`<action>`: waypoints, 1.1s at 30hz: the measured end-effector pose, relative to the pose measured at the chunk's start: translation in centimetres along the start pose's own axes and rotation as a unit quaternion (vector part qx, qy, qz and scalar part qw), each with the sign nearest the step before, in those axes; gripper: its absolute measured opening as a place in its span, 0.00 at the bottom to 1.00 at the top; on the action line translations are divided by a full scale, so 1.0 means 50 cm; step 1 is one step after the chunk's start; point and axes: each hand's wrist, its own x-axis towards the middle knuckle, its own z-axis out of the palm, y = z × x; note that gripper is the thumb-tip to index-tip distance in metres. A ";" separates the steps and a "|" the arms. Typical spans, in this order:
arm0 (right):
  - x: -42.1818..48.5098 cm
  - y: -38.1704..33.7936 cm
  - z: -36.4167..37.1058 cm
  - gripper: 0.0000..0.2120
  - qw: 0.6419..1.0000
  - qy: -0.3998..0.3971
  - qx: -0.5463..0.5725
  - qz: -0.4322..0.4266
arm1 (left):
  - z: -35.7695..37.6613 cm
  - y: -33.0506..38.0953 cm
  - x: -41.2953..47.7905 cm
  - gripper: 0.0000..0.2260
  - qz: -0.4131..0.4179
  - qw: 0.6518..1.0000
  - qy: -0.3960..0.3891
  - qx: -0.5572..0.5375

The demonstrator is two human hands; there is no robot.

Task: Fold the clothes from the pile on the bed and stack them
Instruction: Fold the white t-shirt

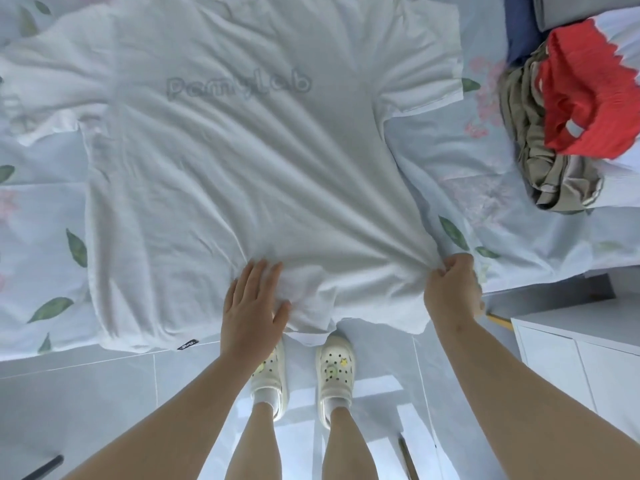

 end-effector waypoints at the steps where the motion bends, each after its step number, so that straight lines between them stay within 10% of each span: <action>1: -0.013 -0.009 0.007 0.14 0.998 0.009 -0.055 -0.015 | -0.006 -0.004 -0.007 0.28 -0.011 1.000 -0.008 -0.014; 6: -0.107 -0.057 0.083 0.10 0.961 -0.067 -0.055 -0.264 | -0.035 -0.046 -0.026 0.18 -0.071 0.994 0.023 -0.080; 10: -0.195 -0.065 0.155 0.04 0.918 -0.273 -0.084 -0.273 | -0.057 -0.115 -0.038 0.14 -0.185 0.974 0.039 -0.125; 15: -0.240 0.001 0.220 0.18 0.895 -0.234 -0.235 -0.298 | -0.067 -0.177 -0.060 0.05 -0.284 0.938 0.078 -0.185; 18: -0.247 0.008 0.244 0.15 0.908 -0.139 -0.240 -0.315 | -0.050 -0.186 -0.073 0.13 -0.451 0.833 0.114 -0.300; 24: -0.244 0.021 0.267 0.03 0.967 -0.167 -0.104 -0.163 | -0.017 -0.157 -0.066 0.31 -0.597 0.430 0.086 -0.672; 26: -0.241 0.014 0.266 0.03 0.984 -0.129 0.105 0.057 | -0.018 -0.160 -0.057 0.35 -0.568 0.384 0.067 -0.725; 28: -0.238 0.002 0.263 0.11 0.917 -0.142 0.293 0.232 | -0.017 -0.177 -0.053 0.39 -0.556 0.361 0.063 -0.746; 33: -0.245 -0.011 0.269 0.05 0.841 -0.203 0.370 0.338 | -0.040 -0.218 -0.057 0.31 -0.506 0.336 0.077 -0.791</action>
